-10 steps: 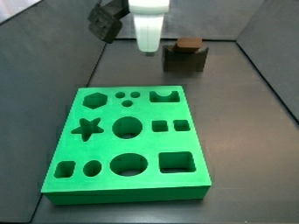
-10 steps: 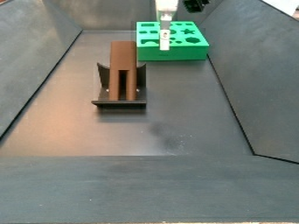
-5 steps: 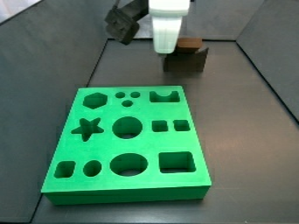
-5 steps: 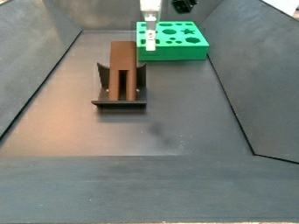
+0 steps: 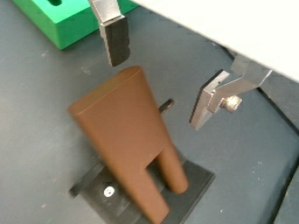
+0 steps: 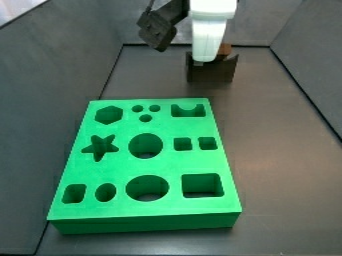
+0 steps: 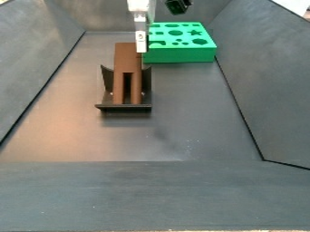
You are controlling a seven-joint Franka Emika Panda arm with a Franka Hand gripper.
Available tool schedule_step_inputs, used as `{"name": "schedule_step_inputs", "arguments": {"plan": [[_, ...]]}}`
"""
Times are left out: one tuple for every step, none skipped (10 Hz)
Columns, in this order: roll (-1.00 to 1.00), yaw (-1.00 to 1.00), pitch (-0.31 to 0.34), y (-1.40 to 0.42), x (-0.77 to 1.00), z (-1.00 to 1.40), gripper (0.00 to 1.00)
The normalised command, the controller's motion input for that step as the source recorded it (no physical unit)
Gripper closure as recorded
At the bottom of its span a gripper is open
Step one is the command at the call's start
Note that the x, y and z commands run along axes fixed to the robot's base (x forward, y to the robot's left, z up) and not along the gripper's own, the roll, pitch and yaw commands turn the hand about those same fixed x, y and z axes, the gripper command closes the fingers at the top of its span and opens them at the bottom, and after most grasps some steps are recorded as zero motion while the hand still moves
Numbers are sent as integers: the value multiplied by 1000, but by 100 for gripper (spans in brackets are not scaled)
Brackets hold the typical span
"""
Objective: Pick up the square-circle object. Move up. Place the square-circle object on the fixture. Regrasp the square-circle object. Rotate the square-circle object. Move to above the board. Insert the square-circle object.
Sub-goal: Regrasp the square-circle object.
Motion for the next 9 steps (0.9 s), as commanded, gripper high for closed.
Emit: {"name": "schedule_step_inputs", "arguments": {"plan": [[7,40,186,-17,736,-4,0],[7,41,190,-17,685,0,0],[4,44,195,-18,588,-4,0],[0,46,196,-18,517,-2,0],[1,48,205,-16,433,-2,0],[3,48,210,-17,393,-1,0],[1,48,213,-19,314,5,0],[-4,51,212,-21,258,-4,0],[-7,53,213,-17,191,-3,0]]}}
